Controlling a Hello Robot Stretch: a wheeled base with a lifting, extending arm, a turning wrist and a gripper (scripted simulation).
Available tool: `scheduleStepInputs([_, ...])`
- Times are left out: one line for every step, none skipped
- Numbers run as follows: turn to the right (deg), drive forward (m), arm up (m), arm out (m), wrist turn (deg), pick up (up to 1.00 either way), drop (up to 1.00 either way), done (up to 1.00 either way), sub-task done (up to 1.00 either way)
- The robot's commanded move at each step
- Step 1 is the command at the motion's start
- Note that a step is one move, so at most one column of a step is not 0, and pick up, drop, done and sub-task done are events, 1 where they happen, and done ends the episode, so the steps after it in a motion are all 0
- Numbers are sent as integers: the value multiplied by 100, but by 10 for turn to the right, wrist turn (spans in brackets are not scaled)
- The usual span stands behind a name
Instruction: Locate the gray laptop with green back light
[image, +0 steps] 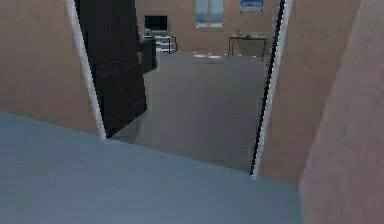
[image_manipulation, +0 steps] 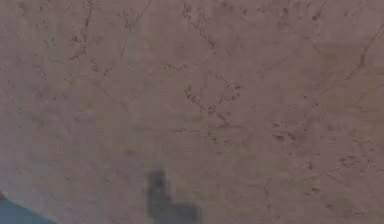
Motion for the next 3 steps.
scheduleStepInputs([0,100,0,0,0,0,0,0,0])
scheduleStepInputs([90,0,0,0,0,0,0,0,0])
scheduleStepInputs([0,35,0,0,0,0,0,0,0])
